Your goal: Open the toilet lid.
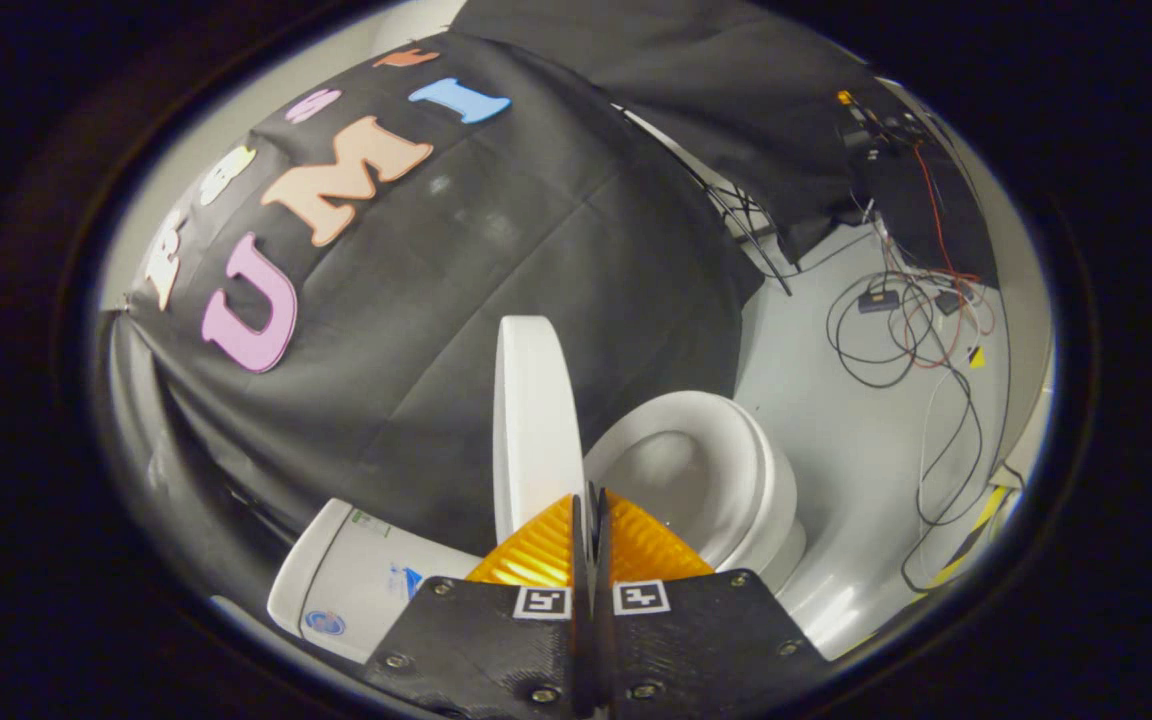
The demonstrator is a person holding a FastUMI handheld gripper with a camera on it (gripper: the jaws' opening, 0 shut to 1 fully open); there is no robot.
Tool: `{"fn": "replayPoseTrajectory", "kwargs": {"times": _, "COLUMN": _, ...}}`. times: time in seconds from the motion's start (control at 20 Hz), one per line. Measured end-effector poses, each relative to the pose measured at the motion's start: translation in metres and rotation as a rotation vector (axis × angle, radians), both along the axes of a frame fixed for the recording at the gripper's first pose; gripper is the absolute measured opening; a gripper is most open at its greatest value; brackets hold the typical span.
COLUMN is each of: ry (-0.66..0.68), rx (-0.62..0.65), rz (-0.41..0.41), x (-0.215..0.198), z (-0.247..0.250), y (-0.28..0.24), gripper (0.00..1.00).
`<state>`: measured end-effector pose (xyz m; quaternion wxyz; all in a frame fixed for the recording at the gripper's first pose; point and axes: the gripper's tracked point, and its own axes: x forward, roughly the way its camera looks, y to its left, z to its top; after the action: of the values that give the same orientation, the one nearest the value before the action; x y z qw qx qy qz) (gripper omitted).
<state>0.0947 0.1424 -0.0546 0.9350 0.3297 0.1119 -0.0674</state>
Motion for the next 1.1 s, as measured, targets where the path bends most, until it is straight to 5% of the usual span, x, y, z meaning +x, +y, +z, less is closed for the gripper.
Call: {"fn": "replayPoseTrajectory", "kwargs": {"times": 1.1, "ry": -0.020, "rx": -0.187, "rz": 0.017, "x": -0.012, "z": 0.041, "y": 0.053, "gripper": 0.01}}
